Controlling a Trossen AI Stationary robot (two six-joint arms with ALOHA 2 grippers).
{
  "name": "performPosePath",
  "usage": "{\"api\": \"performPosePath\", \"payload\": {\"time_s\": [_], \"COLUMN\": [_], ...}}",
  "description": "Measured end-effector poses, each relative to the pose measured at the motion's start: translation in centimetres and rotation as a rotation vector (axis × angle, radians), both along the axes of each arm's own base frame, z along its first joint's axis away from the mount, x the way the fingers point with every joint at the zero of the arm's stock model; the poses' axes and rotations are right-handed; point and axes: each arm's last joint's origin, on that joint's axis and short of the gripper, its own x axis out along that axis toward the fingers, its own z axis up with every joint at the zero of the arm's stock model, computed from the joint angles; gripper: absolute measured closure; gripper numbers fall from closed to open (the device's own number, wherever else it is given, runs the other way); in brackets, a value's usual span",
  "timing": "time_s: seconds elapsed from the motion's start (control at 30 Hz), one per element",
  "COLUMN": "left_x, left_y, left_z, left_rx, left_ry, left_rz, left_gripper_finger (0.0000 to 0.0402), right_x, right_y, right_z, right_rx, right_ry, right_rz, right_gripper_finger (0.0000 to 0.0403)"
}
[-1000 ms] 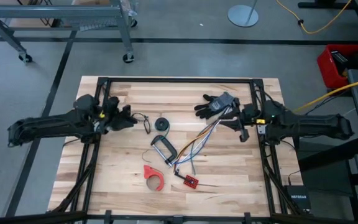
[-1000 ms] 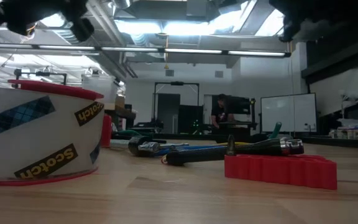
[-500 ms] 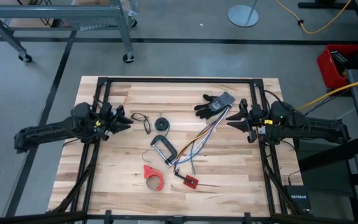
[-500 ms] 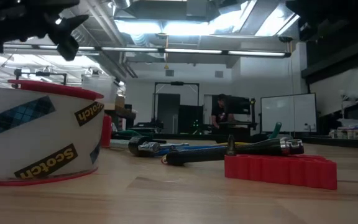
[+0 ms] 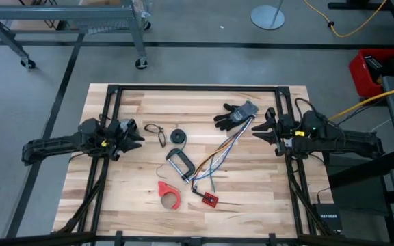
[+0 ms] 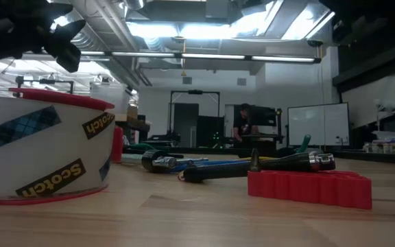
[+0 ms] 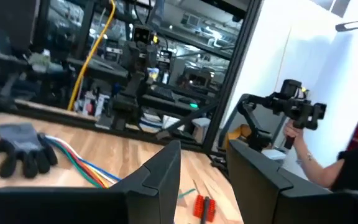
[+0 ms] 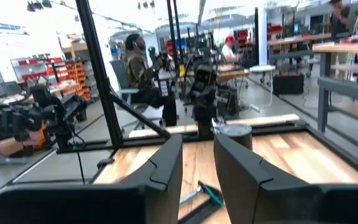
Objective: Coil cords
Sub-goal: Return to Home Position
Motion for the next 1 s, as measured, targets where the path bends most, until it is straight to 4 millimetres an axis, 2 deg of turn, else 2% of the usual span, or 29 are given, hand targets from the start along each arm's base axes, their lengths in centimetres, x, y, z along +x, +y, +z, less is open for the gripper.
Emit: {"api": "performPosePath", "payload": {"time_s": [0.2,0.33,0.63,0.83,1.0], "left_x": [0.1,0.2,1.1,1.5,1.5], "left_y": [0.2,0.4,-0.3,-0.5,-0.5], "left_z": [0.0,-0.1,-1.0,-2.1,-2.2], "left_rx": [0.135,0.166,0.164,0.137,0.124], "left_ry": [-0.022,-0.009,0.088,0.202,0.219], "left_rz": [0.153,0.236,0.155,0.121,0.121], "left_gripper_finger": [0.0279,0.0279,0.0279,0.0279,0.0279], "right_x": [-1.1,-1.9,-3.3,-4.4,-4.8], "right_y": [0.1,0.2,0.4,0.6,0.6], "right_z": [0.5,0.8,1.0,0.4,-0.3], "right_rx": [-0.008,-0.014,-0.023,-0.022,-0.016], "right_ry": [-0.059,-0.101,-0.156,-0.121,-0.077], "right_rz": [0.0,0.0,0.006,0.025,0.025], "right_gripper_finger": [0.0306,0.0306,0.0306,0.0306,0.0306]}}
